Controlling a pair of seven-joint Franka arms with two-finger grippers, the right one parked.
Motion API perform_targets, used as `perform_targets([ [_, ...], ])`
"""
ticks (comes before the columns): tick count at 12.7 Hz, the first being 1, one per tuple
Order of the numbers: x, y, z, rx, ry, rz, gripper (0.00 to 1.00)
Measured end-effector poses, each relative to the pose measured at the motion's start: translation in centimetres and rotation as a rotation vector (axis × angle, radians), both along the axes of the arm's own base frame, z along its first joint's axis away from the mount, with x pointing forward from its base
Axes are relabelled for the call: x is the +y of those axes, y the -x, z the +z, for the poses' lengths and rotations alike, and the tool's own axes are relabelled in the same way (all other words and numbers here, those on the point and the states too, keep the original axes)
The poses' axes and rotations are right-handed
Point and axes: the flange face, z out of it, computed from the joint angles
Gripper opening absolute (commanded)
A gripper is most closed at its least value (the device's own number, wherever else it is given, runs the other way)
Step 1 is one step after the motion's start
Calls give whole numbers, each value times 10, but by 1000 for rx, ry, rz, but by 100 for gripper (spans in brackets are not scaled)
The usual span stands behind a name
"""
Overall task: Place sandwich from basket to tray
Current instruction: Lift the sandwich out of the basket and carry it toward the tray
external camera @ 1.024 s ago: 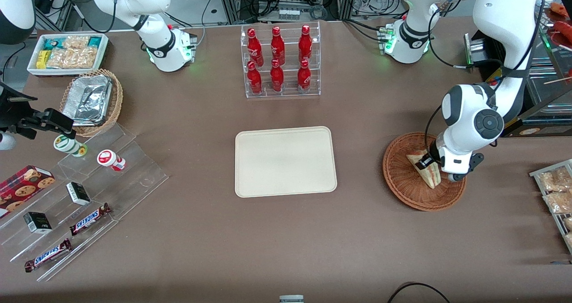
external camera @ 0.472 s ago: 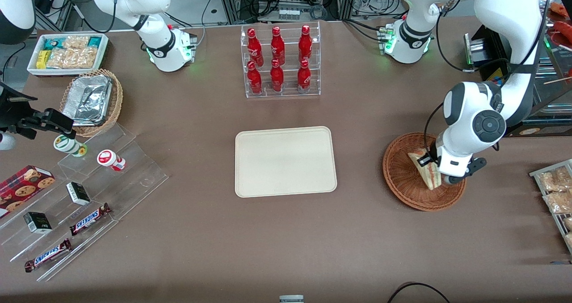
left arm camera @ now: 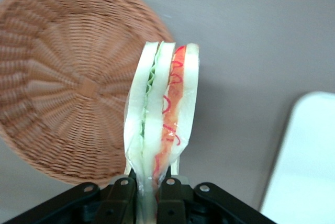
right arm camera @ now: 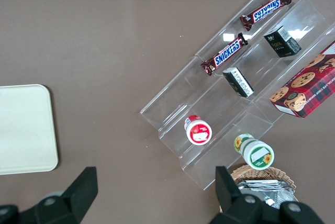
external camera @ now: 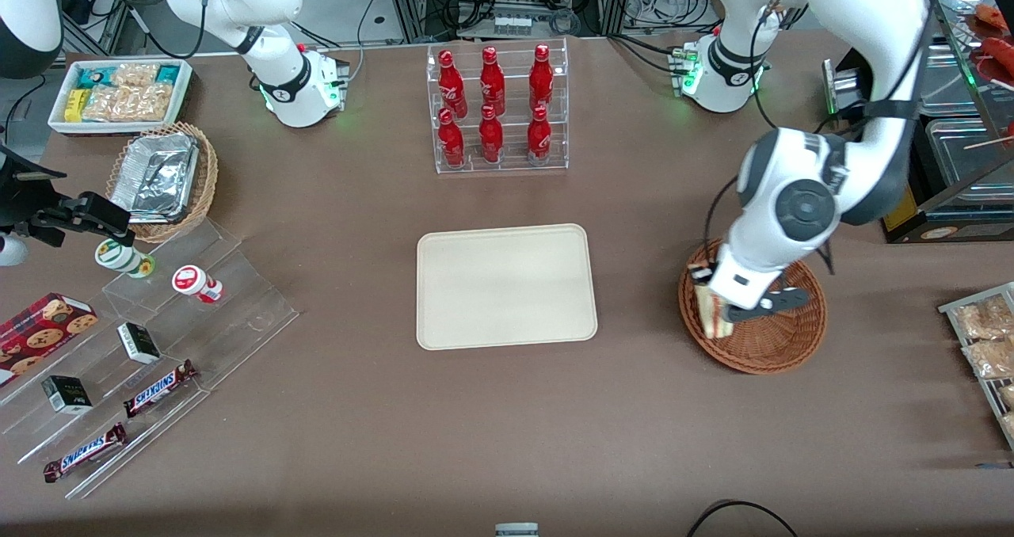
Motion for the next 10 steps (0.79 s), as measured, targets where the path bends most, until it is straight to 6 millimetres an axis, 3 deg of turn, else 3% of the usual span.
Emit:
perform_targets([
  [4,-99,8,-19,85,58,-69,0],
  [10,-224,15,-56,89,69,-13,0],
])
